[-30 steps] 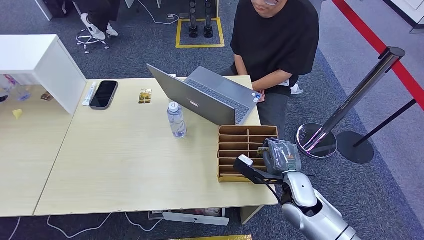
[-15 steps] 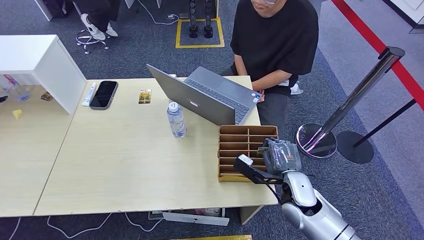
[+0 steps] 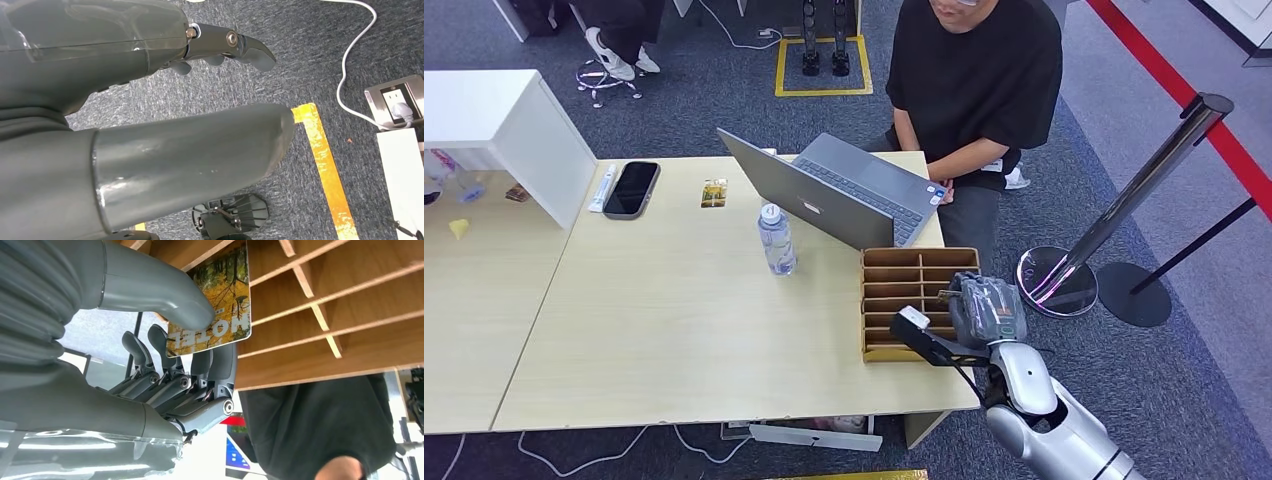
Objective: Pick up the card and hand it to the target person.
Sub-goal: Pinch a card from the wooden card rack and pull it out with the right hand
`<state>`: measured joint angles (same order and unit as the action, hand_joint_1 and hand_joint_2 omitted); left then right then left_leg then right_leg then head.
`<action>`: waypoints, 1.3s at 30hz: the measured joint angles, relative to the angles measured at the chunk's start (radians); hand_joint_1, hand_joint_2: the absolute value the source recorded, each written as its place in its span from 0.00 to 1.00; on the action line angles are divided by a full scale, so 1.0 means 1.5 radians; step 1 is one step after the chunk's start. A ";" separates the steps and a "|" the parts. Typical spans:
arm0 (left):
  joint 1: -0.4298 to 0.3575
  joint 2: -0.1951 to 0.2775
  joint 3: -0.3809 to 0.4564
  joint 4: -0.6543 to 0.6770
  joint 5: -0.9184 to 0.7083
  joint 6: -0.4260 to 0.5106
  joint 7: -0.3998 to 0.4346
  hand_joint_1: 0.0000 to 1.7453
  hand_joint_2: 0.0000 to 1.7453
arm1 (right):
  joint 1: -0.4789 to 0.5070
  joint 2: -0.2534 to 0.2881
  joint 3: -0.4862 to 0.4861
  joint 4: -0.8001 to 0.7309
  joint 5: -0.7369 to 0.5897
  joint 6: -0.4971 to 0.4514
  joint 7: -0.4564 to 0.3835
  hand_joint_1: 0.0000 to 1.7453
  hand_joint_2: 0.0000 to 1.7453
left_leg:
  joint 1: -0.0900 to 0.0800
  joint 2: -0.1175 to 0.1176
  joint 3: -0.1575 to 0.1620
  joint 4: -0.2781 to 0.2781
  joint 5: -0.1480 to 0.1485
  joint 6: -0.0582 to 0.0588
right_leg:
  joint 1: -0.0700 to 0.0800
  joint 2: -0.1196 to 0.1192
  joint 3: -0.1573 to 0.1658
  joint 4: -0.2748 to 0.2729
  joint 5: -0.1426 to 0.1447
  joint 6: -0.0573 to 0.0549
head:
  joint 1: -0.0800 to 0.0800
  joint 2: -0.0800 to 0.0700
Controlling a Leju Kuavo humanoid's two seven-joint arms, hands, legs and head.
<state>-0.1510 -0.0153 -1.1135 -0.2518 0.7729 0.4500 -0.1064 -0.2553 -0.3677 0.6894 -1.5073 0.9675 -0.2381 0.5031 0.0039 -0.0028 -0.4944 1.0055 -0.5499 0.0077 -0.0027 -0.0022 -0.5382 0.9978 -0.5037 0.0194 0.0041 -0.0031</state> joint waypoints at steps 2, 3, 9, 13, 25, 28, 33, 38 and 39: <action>0.000 0.000 0.000 0.000 0.000 0.000 0.000 0.00 0.00 | 0.000 0.000 -0.001 -0.010 0.004 0.000 0.002 0.79 1.00 | 0.000 0.000 0.000 0.000 0.000 0.000 | 0.000 0.000 0.000 0.000 0.000 0.000 | 0.000 0.000; 0.000 0.000 0.000 0.000 0.000 0.000 0.000 0.00 0.00 | 0.000 0.000 -0.001 -0.016 0.005 0.000 0.003 0.79 1.00 | 0.000 0.000 0.000 0.000 0.000 0.000 | 0.000 0.000 0.000 0.000 0.000 0.000 | 0.000 0.000; 0.000 0.000 0.000 0.000 0.000 0.000 -0.002 0.00 0.00 | 0.000 -0.002 -0.003 -0.042 0.014 -0.005 0.006 0.87 1.00 | 0.000 0.000 0.000 0.000 0.000 0.000 | 0.000 0.000 0.000 0.000 0.000 0.000 | 0.000 0.000; 0.001 0.000 0.000 0.000 0.000 0.001 -0.003 0.00 0.00 | 0.000 -0.002 -0.006 -0.065 0.028 -0.025 0.006 0.85 1.00 | 0.000 0.000 0.000 0.000 0.000 0.000 | 0.000 0.000 0.000 0.000 0.000 0.000 | 0.000 0.000; 0.005 0.000 0.000 0.000 0.001 0.001 -0.006 0.00 0.00 | -0.001 -0.015 -0.031 -0.141 0.053 -0.025 0.020 0.83 1.00 | 0.000 0.000 0.000 0.000 0.000 0.000 | 0.000 0.000 0.000 0.000 0.000 0.000 | 0.000 0.000; 0.005 0.001 0.000 0.000 0.001 0.001 -0.006 0.00 0.00 | -0.003 -0.022 -0.040 -0.161 0.062 -0.021 0.025 0.83 1.00 | 0.000 0.000 0.000 0.000 0.000 0.000 | 0.000 0.000 0.000 0.000 0.000 0.000 | 0.000 0.000; 0.005 0.001 0.000 0.000 0.000 0.001 -0.006 0.00 0.00 | -0.010 -0.034 -0.057 -0.181 0.068 -0.015 0.033 0.83 1.00 | 0.000 0.000 0.000 0.000 0.000 0.000 | 0.000 0.000 0.000 0.000 0.000 0.000 | 0.000 0.000; 0.005 0.001 0.000 0.000 -0.001 0.000 -0.003 0.00 0.00 | -0.017 -0.044 -0.070 -0.186 0.071 -0.012 0.035 0.84 1.00 | 0.000 0.000 0.000 0.000 0.000 0.000 | 0.000 0.000 0.000 0.000 0.000 0.000 | 0.000 0.000; 0.005 0.001 0.000 0.000 -0.002 0.000 -0.002 0.00 0.00 | -0.019 -0.046 -0.072 -0.187 0.071 -0.012 0.036 0.84 1.00 | 0.000 0.000 0.000 0.000 0.000 0.000 | 0.000 0.000 0.000 0.000 0.000 0.000 | 0.000 0.000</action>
<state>-0.1441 -0.0137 -1.1135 -0.2518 0.7702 0.4501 -0.1096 -0.2833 -0.4373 0.5820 -1.7875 1.0746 -0.2557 0.5572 0.0038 -0.0028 -0.4945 1.0056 -0.5499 0.0077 -0.0028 -0.0022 -0.5383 0.9978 -0.5037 0.0194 0.0040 -0.0031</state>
